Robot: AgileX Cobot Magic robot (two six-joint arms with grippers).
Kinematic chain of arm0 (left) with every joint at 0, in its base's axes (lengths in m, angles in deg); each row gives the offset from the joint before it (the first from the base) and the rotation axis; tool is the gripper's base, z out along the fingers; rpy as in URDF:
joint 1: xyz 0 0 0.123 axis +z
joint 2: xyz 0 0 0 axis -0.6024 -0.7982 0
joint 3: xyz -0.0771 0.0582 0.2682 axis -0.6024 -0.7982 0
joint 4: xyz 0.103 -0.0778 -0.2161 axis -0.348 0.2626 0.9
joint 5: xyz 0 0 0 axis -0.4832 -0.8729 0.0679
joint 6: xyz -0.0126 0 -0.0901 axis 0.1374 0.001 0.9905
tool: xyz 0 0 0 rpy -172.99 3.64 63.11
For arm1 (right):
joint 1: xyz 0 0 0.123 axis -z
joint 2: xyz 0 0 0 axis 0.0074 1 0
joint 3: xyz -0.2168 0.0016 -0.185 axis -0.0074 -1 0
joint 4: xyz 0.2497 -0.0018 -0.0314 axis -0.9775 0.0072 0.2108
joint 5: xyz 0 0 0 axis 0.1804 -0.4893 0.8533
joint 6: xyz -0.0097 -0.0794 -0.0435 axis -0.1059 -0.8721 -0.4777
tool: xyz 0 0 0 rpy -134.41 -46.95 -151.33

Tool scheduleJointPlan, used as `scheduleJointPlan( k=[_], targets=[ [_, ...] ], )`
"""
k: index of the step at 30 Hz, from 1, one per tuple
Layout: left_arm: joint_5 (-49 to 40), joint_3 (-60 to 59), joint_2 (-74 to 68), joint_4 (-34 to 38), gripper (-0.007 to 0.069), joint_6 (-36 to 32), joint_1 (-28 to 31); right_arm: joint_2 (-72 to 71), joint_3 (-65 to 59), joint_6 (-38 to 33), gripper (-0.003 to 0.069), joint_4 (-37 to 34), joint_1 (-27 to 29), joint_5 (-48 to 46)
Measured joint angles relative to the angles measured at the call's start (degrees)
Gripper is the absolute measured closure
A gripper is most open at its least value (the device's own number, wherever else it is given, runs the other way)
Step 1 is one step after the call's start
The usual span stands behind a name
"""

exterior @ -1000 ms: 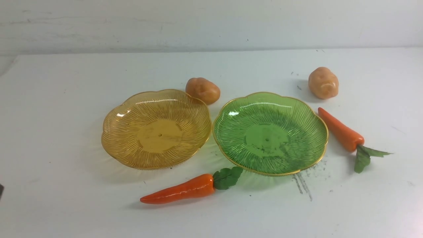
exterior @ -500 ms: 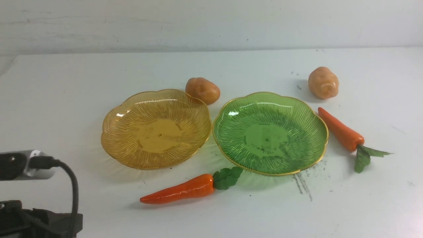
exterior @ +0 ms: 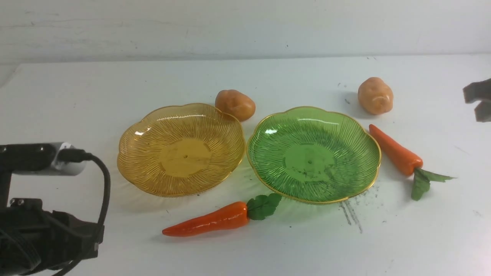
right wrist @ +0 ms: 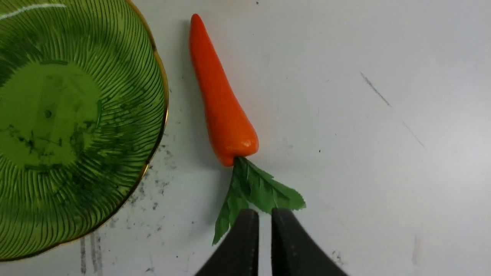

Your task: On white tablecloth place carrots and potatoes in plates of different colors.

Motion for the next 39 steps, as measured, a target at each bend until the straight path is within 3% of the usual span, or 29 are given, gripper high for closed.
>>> scheduleJointPlan(
  k=[3,9,15,19,21,24,25,26,34,38,39],
  targets=[
    [-0.1,1.9,-2.6,0.8,0.0627,-2.4,0.0,4.6,2.9,-1.6,0.0480,0.3,-0.7,1.0],
    [-1.5,3.0,-6.0,1.3,0.0627,-4.3,0.0,16.1,7.0,-2.8,0.0204,2.2,-3.5,3.1],
    [-2.6,3.0,-6.4,1.3,0.0627,-4.4,0.0,25.5,9.8,-2.8,0.0034,5.0,-6.0,3.0],
    [-3.5,3.0,-6.4,1.3,0.0627,-4.4,0.0,29.8,10.5,-2.8,0.0027,5.3,-6.2,2.9],
    [-4.0,3.0,-6.4,1.3,0.0627,-4.4,0.0,31.1,10.5,-2.8,0.0063,5.3,-6.2,2.8],
    [-4.1,3.0,-6.4,1.3,0.0627,-4.4,0.0,31.4,11.0,-2.8,0.0215,5.2,-6.2,1.9],
    [-4.1,3.0,-6.4,1.3,0.0627,-4.4,0.0,31.4,11.1,-2.8,0.0231,5.2,-6.2,1.8],
    [-4.1,3.0,-6.4,1.3,0.0627,-4.4,0.0,31.3,12.5,-2.8,0.0318,5.7,-6.2,0.0],
    [-5.0,3.0,-6.4,1.3,0.0627,-4.4,0.0,27.6,20.8,0.7,0.0298,10.5,-6.2,-11.8],
    [-5.7,3.0,-6.4,1.3,0.0627,-4.4,0.0,22.7,24.4,2.0,0.0298,6.5,-6.2,-13.5],
    [-5.7,3.0,-6.4,1.3,0.0627,-4.4,0.0,20.6,24.7,2.0,0.0298,1.3,-6.2,-13.7]
  ],
)
